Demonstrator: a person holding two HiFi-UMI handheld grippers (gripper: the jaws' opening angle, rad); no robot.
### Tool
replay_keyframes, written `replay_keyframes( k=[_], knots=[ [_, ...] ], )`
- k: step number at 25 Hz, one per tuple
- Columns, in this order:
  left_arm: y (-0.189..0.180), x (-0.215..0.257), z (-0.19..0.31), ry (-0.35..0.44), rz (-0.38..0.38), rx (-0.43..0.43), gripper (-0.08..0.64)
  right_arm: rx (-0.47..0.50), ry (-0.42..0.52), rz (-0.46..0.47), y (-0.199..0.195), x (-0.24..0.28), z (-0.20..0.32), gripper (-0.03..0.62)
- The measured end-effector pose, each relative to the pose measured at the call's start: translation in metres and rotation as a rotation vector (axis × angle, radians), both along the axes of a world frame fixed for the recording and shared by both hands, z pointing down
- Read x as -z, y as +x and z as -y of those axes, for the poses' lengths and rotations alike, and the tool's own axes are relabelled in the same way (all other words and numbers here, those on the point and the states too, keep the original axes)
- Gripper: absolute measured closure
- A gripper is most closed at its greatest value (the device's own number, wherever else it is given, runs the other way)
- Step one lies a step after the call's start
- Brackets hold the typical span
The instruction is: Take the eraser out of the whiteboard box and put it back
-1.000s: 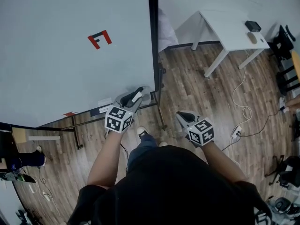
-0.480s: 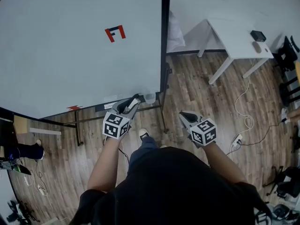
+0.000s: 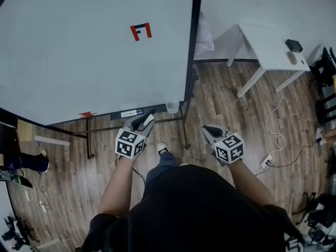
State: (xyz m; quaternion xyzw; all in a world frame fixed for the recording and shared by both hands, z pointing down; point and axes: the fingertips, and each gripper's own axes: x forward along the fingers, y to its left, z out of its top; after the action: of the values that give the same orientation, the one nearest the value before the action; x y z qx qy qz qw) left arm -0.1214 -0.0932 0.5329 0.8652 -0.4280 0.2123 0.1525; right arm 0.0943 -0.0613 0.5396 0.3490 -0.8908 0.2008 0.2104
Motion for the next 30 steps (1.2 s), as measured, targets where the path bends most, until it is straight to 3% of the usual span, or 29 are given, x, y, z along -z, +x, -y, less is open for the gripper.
replay_keyframes(
  k=[30],
  knots=[
    [-0.022, -0.008, -0.042, -0.008, -0.005, 0.029, 0.406, 0.007, 0.010, -0.021, -0.009, 0.003, -0.026, 0.591]
  ],
)
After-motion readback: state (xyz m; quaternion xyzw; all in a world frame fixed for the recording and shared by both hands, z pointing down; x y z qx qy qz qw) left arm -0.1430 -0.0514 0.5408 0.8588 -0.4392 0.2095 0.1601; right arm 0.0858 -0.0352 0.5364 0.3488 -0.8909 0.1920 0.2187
